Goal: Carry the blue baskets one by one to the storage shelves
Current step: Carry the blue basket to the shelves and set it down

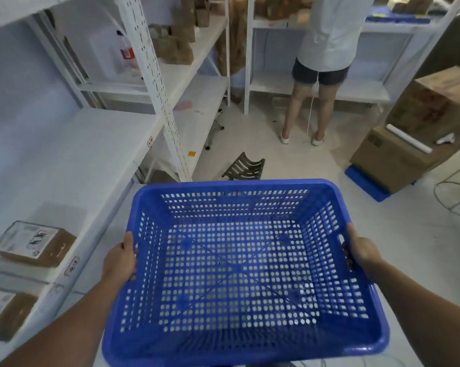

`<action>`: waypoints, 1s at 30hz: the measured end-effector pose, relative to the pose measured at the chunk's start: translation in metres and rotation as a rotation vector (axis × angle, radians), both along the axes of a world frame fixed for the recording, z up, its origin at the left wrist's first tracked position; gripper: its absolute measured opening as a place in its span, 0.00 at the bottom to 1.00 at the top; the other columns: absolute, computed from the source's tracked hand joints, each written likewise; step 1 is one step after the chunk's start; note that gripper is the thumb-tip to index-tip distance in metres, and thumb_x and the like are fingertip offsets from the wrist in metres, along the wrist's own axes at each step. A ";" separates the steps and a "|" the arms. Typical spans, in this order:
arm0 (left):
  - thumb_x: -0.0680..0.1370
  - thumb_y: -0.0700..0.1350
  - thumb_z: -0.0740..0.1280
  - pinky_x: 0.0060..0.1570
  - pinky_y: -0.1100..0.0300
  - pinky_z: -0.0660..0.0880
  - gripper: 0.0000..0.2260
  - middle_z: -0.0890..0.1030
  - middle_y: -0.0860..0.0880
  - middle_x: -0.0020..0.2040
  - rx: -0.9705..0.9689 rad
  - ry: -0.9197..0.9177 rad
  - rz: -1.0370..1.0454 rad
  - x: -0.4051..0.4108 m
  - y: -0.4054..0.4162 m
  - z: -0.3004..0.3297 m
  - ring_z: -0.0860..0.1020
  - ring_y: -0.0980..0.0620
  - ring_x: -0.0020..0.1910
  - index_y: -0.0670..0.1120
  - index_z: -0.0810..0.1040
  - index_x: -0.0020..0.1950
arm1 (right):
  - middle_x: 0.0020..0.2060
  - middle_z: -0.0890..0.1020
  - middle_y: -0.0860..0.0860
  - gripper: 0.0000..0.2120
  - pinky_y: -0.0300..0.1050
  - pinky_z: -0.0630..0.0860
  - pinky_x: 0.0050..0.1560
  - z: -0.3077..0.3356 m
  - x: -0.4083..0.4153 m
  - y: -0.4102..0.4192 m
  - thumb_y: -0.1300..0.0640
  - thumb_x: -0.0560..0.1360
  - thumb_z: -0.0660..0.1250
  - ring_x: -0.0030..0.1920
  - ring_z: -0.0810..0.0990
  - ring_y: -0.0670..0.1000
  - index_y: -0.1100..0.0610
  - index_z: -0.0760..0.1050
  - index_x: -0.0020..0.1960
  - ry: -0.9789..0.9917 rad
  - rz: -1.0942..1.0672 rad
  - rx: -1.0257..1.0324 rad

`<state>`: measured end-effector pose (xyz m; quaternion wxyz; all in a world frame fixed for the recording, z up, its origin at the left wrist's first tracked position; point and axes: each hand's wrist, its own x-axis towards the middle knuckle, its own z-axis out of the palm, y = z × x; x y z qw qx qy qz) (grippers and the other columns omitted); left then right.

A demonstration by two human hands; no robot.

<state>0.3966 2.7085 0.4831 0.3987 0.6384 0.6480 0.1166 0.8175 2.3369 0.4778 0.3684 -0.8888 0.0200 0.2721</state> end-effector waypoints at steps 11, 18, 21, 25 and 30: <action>0.85 0.64 0.51 0.34 0.49 0.74 0.33 0.80 0.38 0.38 -0.183 -0.021 0.085 0.148 0.169 -0.099 0.74 0.43 0.29 0.35 0.79 0.57 | 0.36 0.82 0.65 0.42 0.62 0.79 0.46 -0.114 0.090 0.131 0.23 0.73 0.54 0.36 0.81 0.63 0.62 0.77 0.35 0.066 -0.186 -0.031; 0.85 0.60 0.54 0.33 0.53 0.71 0.24 0.79 0.43 0.38 -0.304 -0.049 0.129 0.224 0.249 -0.252 0.72 0.46 0.31 0.43 0.79 0.59 | 0.28 0.74 0.59 0.29 0.50 0.68 0.34 -0.243 0.152 0.205 0.36 0.77 0.57 0.29 0.71 0.56 0.62 0.73 0.37 0.164 -0.263 0.030; 0.85 0.61 0.54 0.37 0.53 0.72 0.24 0.80 0.41 0.42 -0.328 -0.034 0.089 0.250 0.275 -0.325 0.74 0.45 0.35 0.43 0.79 0.56 | 0.31 0.74 0.62 0.30 0.52 0.68 0.36 -0.316 0.166 0.220 0.36 0.78 0.56 0.32 0.72 0.58 0.62 0.73 0.38 0.149 -0.291 0.018; 0.83 0.61 0.53 0.47 0.47 0.77 0.28 0.82 0.36 0.44 -0.208 0.077 -0.051 0.277 0.304 -0.417 0.80 0.39 0.41 0.38 0.79 0.52 | 0.31 0.78 0.62 0.35 0.53 0.71 0.37 -0.408 0.177 0.233 0.34 0.82 0.52 0.31 0.75 0.58 0.63 0.75 0.37 0.087 -0.282 -0.046; 0.82 0.64 0.49 0.40 0.47 0.76 0.34 0.80 0.35 0.39 -0.179 0.160 -0.110 0.296 0.317 -0.500 0.78 0.39 0.36 0.35 0.77 0.44 | 0.32 0.76 0.61 0.33 0.51 0.66 0.43 -0.480 0.187 0.240 0.38 0.84 0.50 0.32 0.73 0.59 0.64 0.74 0.38 0.078 -0.237 -0.123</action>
